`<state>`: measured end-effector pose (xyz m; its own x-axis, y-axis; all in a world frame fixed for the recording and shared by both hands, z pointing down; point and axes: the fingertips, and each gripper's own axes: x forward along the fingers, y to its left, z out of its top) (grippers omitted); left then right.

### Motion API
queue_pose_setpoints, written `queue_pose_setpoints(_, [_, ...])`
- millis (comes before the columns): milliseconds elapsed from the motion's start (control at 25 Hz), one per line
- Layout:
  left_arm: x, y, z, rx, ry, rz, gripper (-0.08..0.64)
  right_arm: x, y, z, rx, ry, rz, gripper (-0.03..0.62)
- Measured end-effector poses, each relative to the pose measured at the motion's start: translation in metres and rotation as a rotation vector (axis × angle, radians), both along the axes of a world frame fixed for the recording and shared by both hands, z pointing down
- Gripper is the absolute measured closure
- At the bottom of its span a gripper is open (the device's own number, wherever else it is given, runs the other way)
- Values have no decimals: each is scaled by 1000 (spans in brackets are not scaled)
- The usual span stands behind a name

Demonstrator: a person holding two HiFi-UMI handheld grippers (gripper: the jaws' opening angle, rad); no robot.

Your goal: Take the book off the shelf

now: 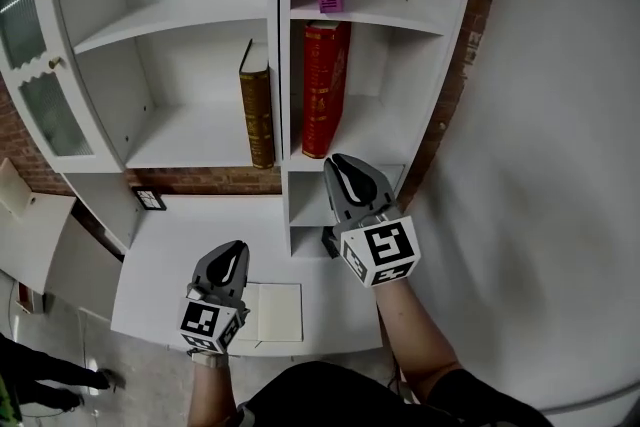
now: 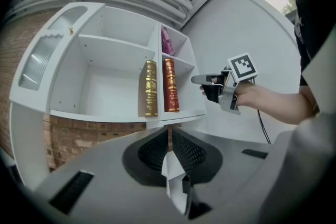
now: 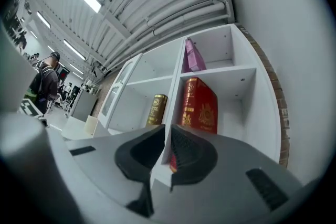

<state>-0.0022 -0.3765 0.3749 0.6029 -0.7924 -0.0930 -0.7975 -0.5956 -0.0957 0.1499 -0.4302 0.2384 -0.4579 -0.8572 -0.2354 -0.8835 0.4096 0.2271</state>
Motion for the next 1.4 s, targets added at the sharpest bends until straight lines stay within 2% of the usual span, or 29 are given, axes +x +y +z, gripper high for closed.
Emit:
queue_pose_setpoints(280, [-29,-3,-23,47,5,-82,546,-10,-23,-79,136,-12,35,556])
queue_pose_setpoints(560, [-40,-8,-39,64,7,-110,543,-16,-35,-137,243,2,116,481])
queue_pose_setpoints(960, [-44,-13,-44,64,13,-113,541,-10,-51,-205,310,-20,198,374])
queue_pose_setpoints(1160, [-50,-12,-41,54,11,-130,543,-13,-71,-223,310,33,236,344])
queue_pose_setpoints(1400, [-62,-14,-40,51,18,-163,541,-11,-92,-239,322,104,331,334])
